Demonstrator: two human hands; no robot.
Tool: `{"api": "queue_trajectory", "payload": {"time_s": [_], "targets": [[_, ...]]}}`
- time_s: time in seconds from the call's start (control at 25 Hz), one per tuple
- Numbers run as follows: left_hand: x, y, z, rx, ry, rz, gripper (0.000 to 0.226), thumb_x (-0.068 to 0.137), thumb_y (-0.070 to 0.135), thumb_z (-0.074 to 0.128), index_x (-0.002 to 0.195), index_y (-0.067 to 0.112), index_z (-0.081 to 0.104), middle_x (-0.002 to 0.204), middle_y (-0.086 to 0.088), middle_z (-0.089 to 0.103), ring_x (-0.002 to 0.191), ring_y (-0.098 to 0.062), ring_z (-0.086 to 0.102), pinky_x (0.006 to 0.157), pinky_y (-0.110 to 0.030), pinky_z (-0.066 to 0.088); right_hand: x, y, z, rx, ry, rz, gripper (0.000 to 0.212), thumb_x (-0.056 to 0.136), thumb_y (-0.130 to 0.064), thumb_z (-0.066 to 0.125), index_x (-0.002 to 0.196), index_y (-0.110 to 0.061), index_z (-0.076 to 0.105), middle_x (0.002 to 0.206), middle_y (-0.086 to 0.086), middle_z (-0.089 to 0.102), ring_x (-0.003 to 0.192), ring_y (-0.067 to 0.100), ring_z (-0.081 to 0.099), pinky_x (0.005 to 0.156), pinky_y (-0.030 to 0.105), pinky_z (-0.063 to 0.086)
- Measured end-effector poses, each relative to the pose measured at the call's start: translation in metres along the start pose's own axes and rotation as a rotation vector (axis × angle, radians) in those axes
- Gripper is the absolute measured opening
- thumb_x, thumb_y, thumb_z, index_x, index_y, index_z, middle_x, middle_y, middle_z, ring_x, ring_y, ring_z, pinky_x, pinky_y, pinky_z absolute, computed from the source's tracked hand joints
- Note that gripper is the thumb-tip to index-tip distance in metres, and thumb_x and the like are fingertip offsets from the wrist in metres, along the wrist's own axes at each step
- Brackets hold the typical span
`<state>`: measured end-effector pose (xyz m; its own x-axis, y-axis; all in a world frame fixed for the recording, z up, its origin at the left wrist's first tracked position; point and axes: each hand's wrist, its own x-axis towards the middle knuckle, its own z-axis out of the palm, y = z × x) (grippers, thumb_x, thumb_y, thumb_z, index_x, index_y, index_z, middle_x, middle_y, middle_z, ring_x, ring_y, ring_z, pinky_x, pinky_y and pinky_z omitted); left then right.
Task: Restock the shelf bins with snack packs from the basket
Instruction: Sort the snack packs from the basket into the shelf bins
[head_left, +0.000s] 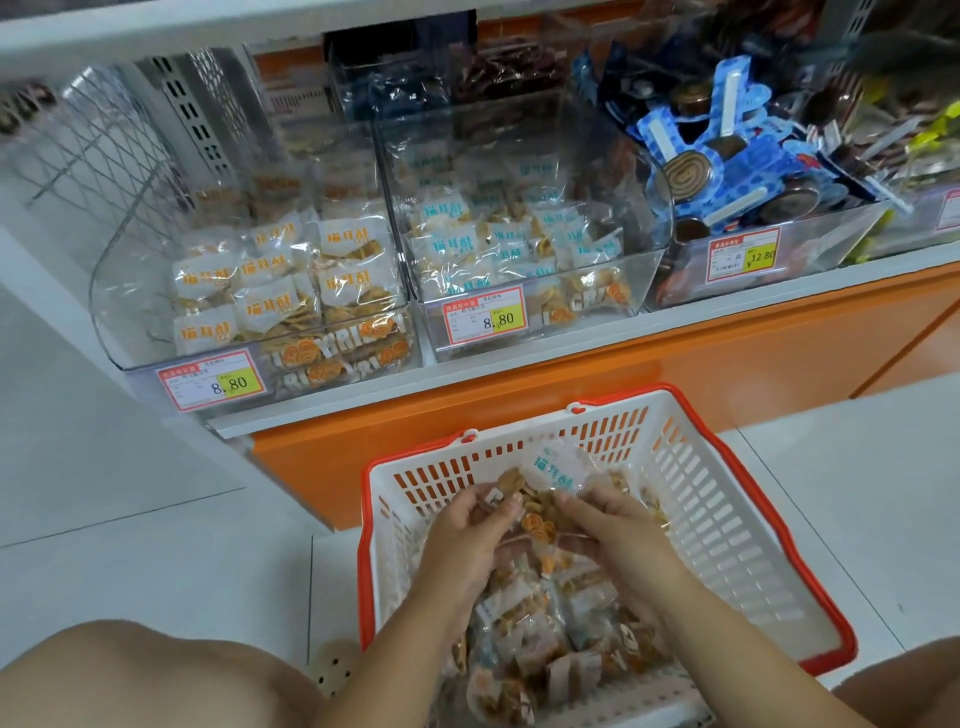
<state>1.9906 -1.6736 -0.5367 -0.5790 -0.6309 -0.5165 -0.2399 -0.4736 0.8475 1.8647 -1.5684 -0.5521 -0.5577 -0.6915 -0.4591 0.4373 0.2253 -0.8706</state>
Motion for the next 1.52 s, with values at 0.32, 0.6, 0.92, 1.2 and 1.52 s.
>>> {"api": "queue_trajectory", "payload": {"time_s": [0.32,0.6,0.92,1.2,1.52], "targets": [[-0.017,0.120,0.008,0.594,0.133,0.638,0.017,0.090,0.040,0.063,0.107,0.040,0.061,0.101,0.021,0.067,0.089,0.008,0.063,0.075,-0.016,0.055,-0.015,-0.115,0.025,-0.102,0.075,-0.425,0.014,0.090,-0.009,0.061,0.094,-0.019,0.070,0.085,-0.001,0.075,0.078,0.010,0.070,0.070,0.021,0.050],[0.041,0.209,-0.038,1.279,0.519,0.940,0.067,0.096,0.057,0.032,0.155,0.033,0.009,0.158,0.020,0.013,0.144,-0.004,0.008,0.115,-0.026,0.002,0.094,-0.255,0.036,-0.475,0.332,-0.732,0.033,0.088,-0.022,0.070,0.112,-0.012,0.049,0.076,0.000,0.063,0.067,0.004,0.061,0.059,0.018,0.043],[0.071,0.200,-0.049,1.295,0.483,0.954,0.068,0.089,0.065,0.006,0.149,0.043,-0.019,0.154,0.029,-0.021,0.136,0.015,-0.018,0.108,-0.019,-0.013,0.244,-0.307,0.073,-0.945,0.281,-0.500,0.038,0.094,-0.029,0.062,0.123,-0.006,0.057,0.120,0.014,0.063,0.099,0.027,0.063,0.083,0.034,0.052],[0.076,0.197,-0.050,1.285,0.470,0.965,0.066,0.094,0.060,0.018,0.151,0.044,-0.012,0.157,0.029,-0.011,0.136,0.017,-0.012,0.107,-0.020,-0.009,0.273,-0.292,0.092,-0.986,0.447,-0.533,0.030,0.097,-0.024,0.054,0.124,-0.011,0.050,0.126,0.012,0.058,0.112,0.032,0.058,0.082,0.029,0.043],[0.072,0.201,-0.049,1.263,0.481,0.903,0.068,0.087,0.070,0.009,0.149,0.049,-0.012,0.150,0.038,-0.021,0.132,0.019,-0.022,0.114,-0.027,-0.008,0.236,-0.299,0.079,-1.025,0.391,-0.498,0.062,0.093,-0.037,0.061,0.140,-0.004,0.039,0.132,0.017,0.054,0.116,0.033,0.056,0.094,0.036,0.048]]}}
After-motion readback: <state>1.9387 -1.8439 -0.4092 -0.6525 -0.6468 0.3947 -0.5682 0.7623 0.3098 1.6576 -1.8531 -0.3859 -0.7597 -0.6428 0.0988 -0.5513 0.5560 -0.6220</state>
